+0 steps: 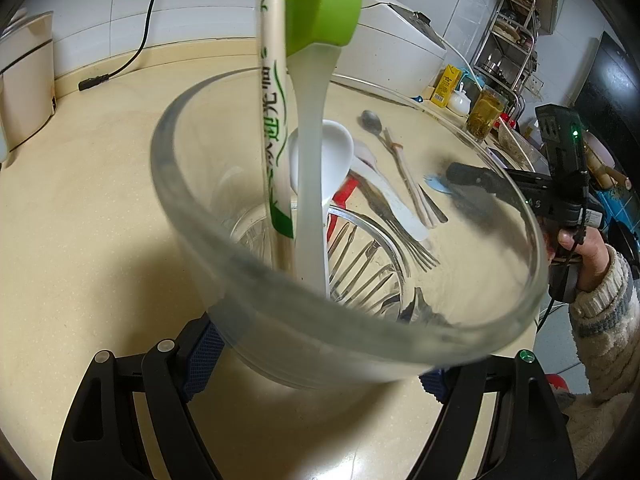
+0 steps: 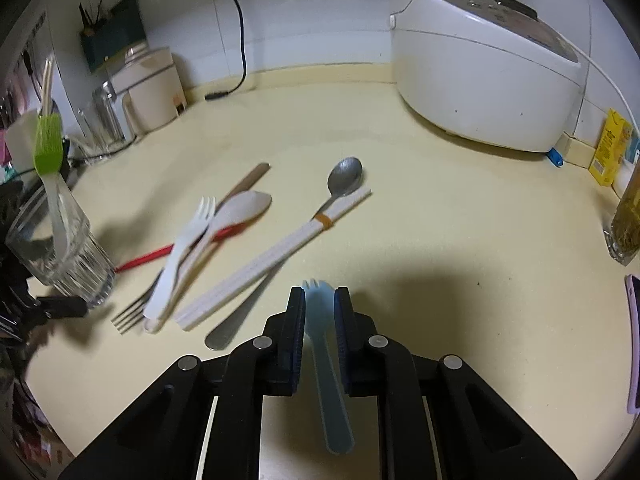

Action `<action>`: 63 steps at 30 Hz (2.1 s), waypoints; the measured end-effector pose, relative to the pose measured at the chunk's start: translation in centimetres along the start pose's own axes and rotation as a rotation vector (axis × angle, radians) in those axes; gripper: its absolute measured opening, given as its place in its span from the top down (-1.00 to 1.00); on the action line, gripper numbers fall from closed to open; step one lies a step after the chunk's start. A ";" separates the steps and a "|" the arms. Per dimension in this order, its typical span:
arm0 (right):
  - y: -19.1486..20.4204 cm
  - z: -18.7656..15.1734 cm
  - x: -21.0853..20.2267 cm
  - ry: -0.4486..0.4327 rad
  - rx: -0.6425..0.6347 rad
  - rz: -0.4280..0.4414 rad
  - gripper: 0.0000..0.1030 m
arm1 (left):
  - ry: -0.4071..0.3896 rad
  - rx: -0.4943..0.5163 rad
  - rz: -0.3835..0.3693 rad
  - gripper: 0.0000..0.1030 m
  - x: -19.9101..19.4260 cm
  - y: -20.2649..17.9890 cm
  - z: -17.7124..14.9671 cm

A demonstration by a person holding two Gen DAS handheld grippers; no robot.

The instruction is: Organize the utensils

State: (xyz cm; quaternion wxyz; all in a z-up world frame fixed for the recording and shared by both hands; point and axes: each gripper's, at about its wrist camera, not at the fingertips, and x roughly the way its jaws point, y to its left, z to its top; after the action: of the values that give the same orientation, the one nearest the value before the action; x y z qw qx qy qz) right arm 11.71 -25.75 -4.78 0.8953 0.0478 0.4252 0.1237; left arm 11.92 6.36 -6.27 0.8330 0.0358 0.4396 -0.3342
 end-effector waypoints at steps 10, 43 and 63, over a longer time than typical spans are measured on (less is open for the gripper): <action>0.1 -0.4 0.6 0.093 -0.052 0.020 0.43 | -0.001 -0.002 -0.004 -0.63 0.0 0.1 0.0; 0.7 -0.1 -2.4 -0.056 0.004 0.085 0.84 | 0.001 0.002 0.002 -0.63 0.0 0.0 0.0; 3.0 -0.9 1.9 0.048 -0.175 -0.054 0.51 | 0.001 0.001 -0.001 -0.63 -0.1 0.2 0.0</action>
State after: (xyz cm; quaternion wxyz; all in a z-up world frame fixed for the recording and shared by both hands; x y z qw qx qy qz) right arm 11.59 -22.40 -6.22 0.8886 -0.0449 0.4353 0.1371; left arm 12.01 6.57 -6.30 0.8326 0.0363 0.4397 -0.3349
